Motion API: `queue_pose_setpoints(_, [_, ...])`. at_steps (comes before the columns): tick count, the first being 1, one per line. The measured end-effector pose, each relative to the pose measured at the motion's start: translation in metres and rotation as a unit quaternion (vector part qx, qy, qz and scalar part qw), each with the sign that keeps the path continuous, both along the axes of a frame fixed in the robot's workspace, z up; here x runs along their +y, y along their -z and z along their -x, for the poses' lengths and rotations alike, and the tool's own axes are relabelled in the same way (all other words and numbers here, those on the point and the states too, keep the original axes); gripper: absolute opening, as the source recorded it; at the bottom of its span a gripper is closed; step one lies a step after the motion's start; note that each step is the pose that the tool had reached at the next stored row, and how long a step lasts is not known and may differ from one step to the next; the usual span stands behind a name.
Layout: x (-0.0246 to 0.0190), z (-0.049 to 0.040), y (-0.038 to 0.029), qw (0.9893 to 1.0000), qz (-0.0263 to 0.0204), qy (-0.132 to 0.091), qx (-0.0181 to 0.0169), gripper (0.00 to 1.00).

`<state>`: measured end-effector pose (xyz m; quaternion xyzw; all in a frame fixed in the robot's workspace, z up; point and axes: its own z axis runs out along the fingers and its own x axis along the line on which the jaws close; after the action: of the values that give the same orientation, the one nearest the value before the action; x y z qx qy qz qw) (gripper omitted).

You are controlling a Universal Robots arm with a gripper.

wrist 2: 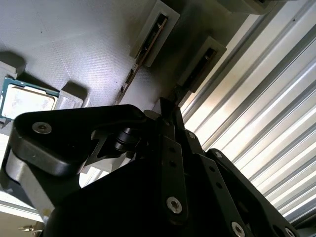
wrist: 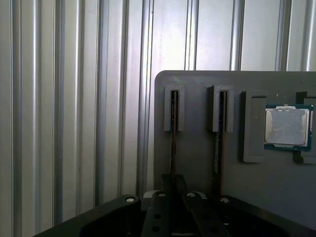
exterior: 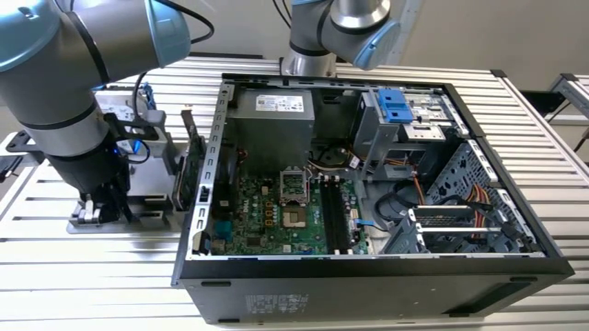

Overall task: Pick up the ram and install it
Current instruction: 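Pick up the ram and move it above insertion slot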

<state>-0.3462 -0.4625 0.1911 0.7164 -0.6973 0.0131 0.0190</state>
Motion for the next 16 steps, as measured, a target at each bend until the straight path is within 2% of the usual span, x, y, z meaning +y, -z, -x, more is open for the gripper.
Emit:
queue_pose_setpoints(6, [0.0,0.0,-0.0025,1.0,0.0,0.0,0.0,0.0])
queue_pose_setpoints(16, [0.0,0.0,-0.0104,1.0,0.0,0.001,0.0,0.0])
